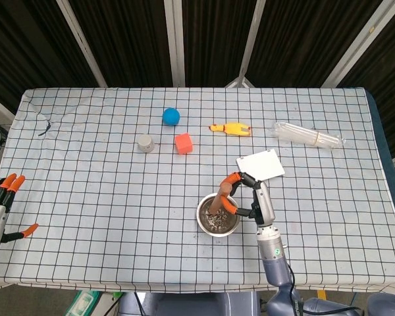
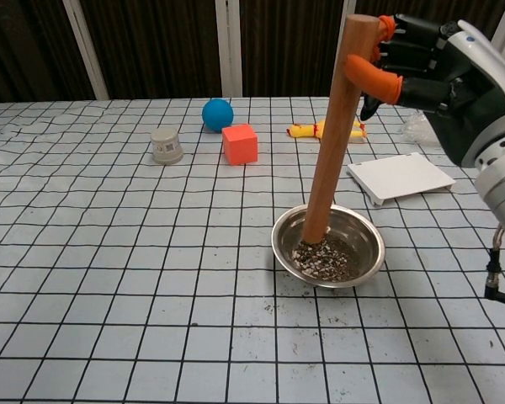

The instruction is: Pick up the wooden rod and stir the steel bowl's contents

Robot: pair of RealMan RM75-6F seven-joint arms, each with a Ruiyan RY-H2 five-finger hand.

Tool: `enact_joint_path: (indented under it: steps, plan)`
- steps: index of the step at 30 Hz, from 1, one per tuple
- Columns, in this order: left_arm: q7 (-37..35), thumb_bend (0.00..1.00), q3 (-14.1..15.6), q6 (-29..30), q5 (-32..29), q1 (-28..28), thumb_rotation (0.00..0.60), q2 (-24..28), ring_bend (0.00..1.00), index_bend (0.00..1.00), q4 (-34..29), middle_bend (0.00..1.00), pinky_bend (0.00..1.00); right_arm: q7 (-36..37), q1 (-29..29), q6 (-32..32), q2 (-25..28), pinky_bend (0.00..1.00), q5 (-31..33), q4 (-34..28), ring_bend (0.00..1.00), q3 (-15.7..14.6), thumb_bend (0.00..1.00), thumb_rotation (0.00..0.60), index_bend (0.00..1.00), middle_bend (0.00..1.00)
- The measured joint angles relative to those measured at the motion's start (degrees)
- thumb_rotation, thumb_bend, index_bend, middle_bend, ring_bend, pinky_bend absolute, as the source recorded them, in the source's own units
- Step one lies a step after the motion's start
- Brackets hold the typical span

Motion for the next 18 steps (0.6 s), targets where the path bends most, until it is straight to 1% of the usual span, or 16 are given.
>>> enact_joint_path:
  steps: [3,18]
  plan:
    - [-0.07,0.03,-0.02,0.09,-0.03,0.06,0.600,0.03,0.00,0.00,-0.02,0.00,0.01,0.04,-0.26,-0.02,0.11,0.59,0.45,0.09,0.65,0.00,0.52,0.600,0.81,0.60]
    - [-0.23,0.03,-0.02,-0.27,-0.23,-0.03,0.600,0.09,0.00,0.00,-0.13,0.00,0.01,2.91,-1.64,-0.88,-1.45,0.59,2.08,4.42,0.65,-1.45,0.52,0.600,0.81,0.60]
